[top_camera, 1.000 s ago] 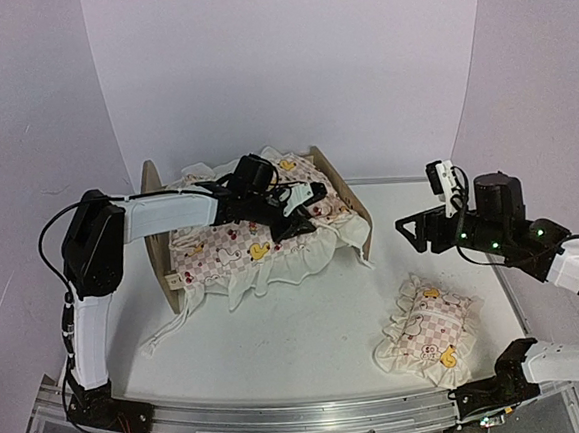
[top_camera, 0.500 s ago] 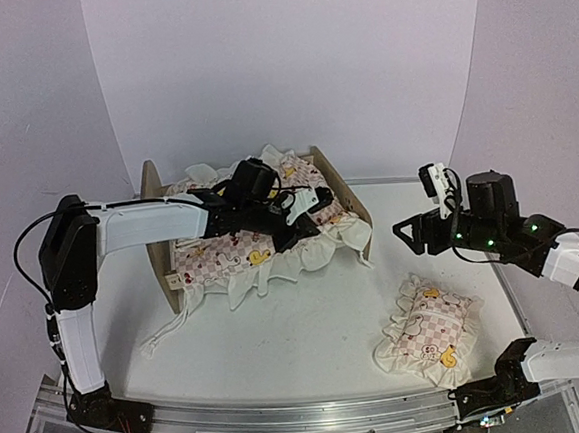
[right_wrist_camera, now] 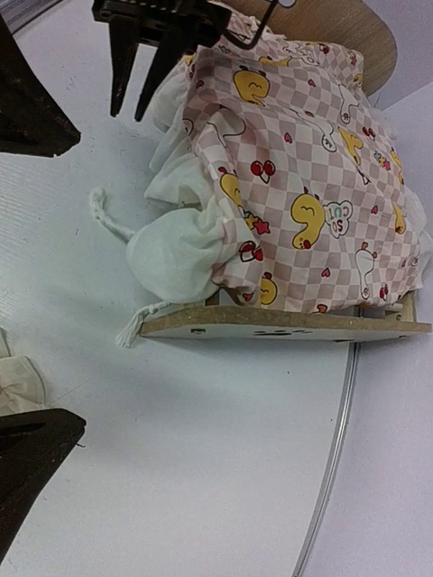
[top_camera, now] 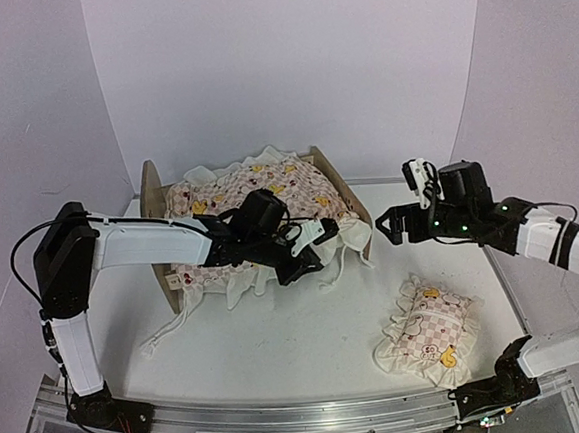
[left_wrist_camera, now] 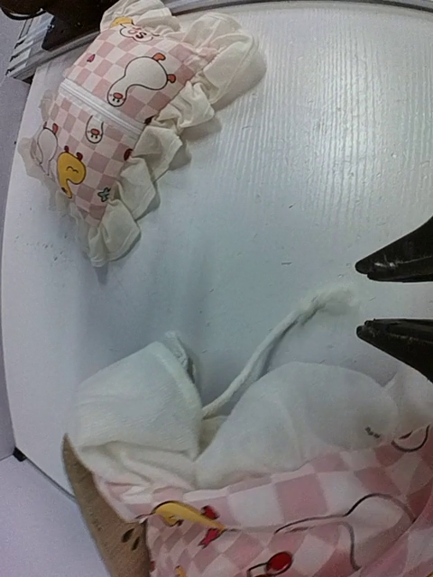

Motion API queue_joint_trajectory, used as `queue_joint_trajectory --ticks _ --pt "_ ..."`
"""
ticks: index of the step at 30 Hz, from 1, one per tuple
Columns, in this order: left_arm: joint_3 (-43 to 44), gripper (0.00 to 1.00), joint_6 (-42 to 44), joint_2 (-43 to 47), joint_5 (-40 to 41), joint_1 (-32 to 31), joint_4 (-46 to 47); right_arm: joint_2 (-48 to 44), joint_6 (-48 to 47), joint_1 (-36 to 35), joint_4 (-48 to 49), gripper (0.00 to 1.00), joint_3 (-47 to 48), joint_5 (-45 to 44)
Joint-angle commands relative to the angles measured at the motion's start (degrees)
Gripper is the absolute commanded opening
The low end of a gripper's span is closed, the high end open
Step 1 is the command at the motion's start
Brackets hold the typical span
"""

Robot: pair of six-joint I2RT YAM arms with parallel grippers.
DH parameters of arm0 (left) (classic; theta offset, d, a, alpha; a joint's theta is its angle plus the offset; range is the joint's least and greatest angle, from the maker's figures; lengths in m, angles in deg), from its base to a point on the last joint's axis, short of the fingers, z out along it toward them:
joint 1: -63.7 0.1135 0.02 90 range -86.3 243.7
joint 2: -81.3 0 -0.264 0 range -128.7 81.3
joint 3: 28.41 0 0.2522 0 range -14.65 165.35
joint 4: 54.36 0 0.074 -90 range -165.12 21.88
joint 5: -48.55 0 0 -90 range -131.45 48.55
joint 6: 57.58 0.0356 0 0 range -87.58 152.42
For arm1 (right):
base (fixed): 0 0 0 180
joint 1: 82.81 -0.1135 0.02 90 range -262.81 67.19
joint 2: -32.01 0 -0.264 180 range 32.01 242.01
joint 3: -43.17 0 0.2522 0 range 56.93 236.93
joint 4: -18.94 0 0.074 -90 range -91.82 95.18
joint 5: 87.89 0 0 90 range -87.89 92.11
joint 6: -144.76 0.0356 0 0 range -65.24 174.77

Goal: Set up the pet bed

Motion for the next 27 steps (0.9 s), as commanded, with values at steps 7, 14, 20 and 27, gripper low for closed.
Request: queue_joint_trajectory --ticks 7,14,20,27 --pt "-14.1 0.45 -10.8 16.8 -8.1 0.8 6.4 17.5 -0.1 -2.8 7.2 0.87 14.0 6.9" --pt "-24.0 0.78 -24.2 39.5 3.3 1.9 2.0 26.6 -2.3 -7.3 2.1 0.88 20.4 -8.9" --pt "-24.9 0.88 -34.3 51.7 18.9 6.0 -11.1 31.0 -7.1 -7.7 -4.4 0.72 22.5 -16.0" --pt "-25.3 0.89 -39.3 56.3 26.0 12.4 -20.0 34.3 -9.6 -7.8 -5.2 0.36 23.0 -29.6"
